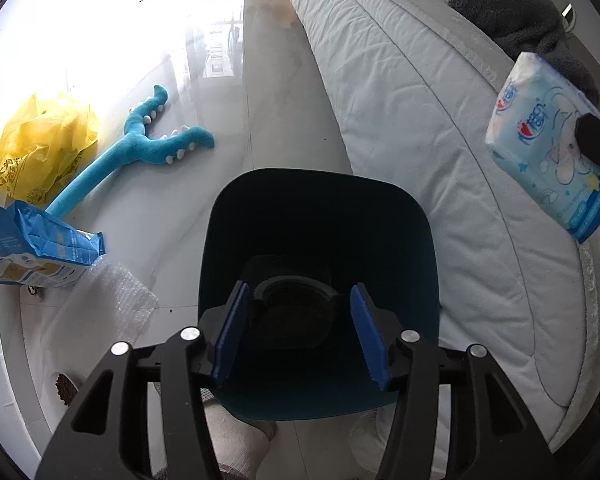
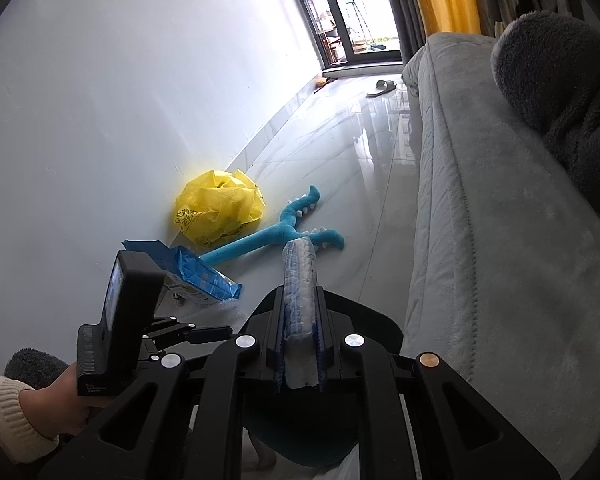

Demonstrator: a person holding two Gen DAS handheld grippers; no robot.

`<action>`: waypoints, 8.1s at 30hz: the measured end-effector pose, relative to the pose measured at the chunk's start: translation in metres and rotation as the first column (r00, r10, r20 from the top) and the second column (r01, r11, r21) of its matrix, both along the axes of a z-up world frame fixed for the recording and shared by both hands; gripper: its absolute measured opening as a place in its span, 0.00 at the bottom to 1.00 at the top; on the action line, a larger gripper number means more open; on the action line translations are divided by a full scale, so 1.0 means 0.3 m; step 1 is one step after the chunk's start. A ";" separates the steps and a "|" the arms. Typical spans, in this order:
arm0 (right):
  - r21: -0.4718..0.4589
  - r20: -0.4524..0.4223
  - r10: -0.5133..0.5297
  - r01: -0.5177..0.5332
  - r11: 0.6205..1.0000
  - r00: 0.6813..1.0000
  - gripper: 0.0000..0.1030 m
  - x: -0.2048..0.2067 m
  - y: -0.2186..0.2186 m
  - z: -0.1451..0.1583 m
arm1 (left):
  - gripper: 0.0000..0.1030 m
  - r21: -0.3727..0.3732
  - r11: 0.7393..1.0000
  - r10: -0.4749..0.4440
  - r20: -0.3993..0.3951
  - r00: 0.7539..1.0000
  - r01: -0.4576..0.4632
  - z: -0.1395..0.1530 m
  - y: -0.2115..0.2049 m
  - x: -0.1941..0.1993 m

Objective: Collect trash
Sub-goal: 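Carry the tissue pack with the right tool over the teal bin, then open the right tool to drop the tissue pack into the bin, then grasp the brown tape roll with the left tool while the right tool grasps bubble wrap, then carry the tape roll and bubble wrap with both tools over the bin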

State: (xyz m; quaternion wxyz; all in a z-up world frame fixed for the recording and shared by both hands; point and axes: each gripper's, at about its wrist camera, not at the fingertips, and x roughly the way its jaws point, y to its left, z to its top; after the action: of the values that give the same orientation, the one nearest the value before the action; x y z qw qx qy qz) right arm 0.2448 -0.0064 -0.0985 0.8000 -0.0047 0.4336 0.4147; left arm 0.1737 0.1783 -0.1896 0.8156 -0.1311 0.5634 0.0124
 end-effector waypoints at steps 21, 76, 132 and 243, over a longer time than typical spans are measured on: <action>-0.163 -0.175 -0.003 -0.026 0.986 0.985 0.12 0.018 0.259 -0.322 | 0.70 0.049 0.997 0.050 0.235 0.971 -0.063 0.240 0.162 -0.125; -0.037 0.069 -0.033 0.036 0.999 0.997 0.72 -0.024 -0.148 0.062 | 0.87 0.064 0.998 -0.059 0.663 0.746 0.022 0.727 -0.193 -0.178; -0.035 0.037 -0.488 0.489 0.871 0.872 0.77 0.051 -1.272 -0.007 | 0.41 0.086 0.862 -0.492 0.383 0.782 0.500 0.323 -1.142 0.099; -0.120 -0.038 0.026 -0.031 0.992 0.999 0.41 0.007 0.171 -0.143 | 0.63 -0.029 0.999 0.028 -0.057 0.998 -0.030 -0.025 0.105 -0.072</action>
State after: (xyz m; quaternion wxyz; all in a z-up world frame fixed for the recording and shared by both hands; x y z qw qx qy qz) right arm 0.2471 0.0450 -0.1415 0.7843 -0.0517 0.4721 0.3991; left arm 0.1521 0.2097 -0.1972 0.7970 -0.1511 0.5844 0.0194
